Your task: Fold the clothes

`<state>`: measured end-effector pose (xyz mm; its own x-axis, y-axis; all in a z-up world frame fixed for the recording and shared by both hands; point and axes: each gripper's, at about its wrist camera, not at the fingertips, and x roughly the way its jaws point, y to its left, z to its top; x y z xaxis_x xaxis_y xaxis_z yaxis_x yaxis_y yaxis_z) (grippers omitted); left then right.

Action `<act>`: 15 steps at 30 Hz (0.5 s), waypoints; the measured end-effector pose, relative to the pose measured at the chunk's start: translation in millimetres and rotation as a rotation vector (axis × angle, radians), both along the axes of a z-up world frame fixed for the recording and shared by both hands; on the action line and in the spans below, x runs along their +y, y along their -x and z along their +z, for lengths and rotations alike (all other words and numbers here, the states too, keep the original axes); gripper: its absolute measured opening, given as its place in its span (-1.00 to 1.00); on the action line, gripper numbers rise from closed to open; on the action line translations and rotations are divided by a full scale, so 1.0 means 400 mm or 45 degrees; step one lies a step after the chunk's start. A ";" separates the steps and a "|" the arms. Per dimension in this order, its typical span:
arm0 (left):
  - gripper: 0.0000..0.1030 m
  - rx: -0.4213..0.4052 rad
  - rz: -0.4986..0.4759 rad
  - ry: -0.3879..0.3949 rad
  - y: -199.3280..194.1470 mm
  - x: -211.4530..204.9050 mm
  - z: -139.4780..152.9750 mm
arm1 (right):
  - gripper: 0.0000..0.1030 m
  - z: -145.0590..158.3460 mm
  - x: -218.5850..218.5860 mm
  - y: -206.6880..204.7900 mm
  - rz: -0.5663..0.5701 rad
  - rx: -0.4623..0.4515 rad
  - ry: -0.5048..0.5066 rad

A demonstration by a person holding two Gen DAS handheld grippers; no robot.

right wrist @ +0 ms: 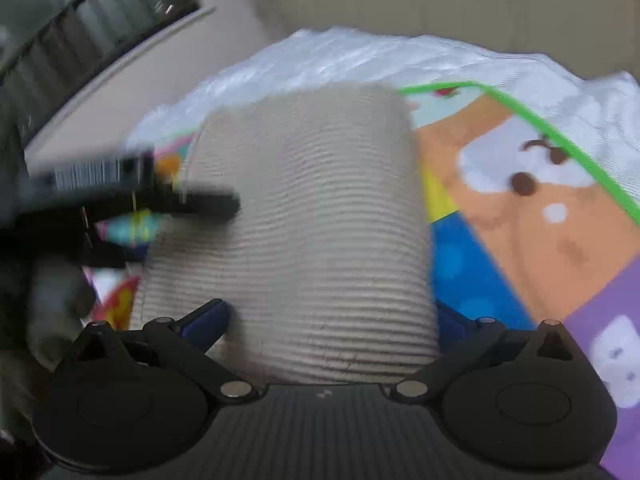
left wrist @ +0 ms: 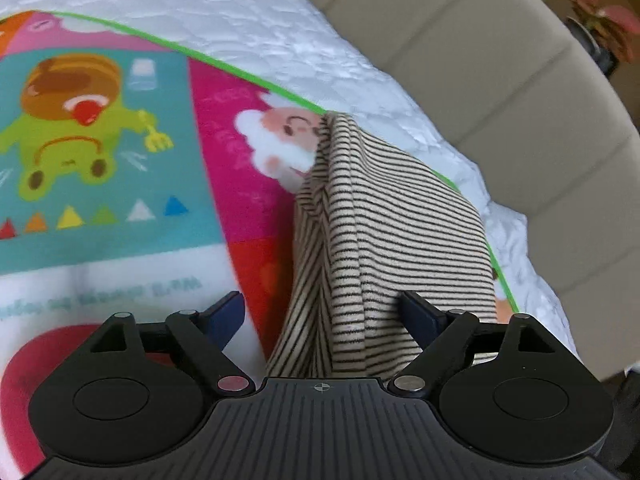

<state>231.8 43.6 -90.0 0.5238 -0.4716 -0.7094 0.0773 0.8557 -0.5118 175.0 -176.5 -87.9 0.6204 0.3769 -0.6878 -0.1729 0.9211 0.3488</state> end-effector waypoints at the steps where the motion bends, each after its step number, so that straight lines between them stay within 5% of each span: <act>1: 0.70 -0.012 -0.013 0.010 0.000 0.002 0.000 | 1.00 0.019 -0.020 0.004 -0.041 -0.039 -0.009; 6: 0.14 -0.046 -0.099 0.097 -0.002 0.005 0.005 | 1.00 0.064 -0.111 0.004 -0.260 -0.171 -0.049; 11: 0.11 -0.138 -0.208 0.183 0.011 -0.027 0.045 | 1.00 0.024 -0.130 -0.012 -0.281 -0.109 -0.036; 15: 0.11 -0.131 -0.209 0.128 -0.002 -0.041 0.027 | 1.00 0.013 -0.086 -0.001 -0.192 -0.112 0.050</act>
<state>232.5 27.1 -79.2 0.5015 -0.6219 -0.6014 0.2676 0.7726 -0.5758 175.2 -210.9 -82.9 0.7262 0.2492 -0.6407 -0.0601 0.9515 0.3019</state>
